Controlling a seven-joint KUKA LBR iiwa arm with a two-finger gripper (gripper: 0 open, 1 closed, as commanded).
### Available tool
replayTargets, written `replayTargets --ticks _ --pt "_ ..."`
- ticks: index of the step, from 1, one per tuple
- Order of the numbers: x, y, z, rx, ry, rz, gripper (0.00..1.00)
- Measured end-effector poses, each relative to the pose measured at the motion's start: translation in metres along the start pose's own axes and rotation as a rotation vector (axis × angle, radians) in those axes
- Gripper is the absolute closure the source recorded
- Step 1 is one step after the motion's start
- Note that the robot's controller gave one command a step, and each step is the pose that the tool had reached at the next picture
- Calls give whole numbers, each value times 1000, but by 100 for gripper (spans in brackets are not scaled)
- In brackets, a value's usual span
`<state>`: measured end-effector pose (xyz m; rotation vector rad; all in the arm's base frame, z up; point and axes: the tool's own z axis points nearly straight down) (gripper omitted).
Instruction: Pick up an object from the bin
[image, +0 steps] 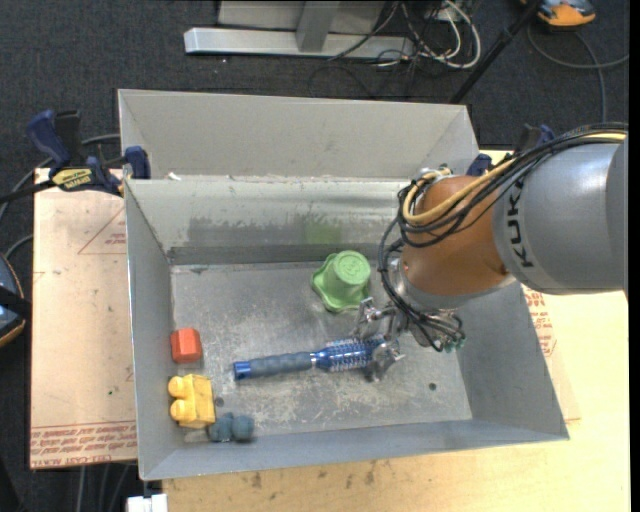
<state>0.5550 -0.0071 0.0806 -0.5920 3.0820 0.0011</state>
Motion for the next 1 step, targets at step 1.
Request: replayTargets --ticks 1 --pt "-2 0 -94 3 -5 2 100"
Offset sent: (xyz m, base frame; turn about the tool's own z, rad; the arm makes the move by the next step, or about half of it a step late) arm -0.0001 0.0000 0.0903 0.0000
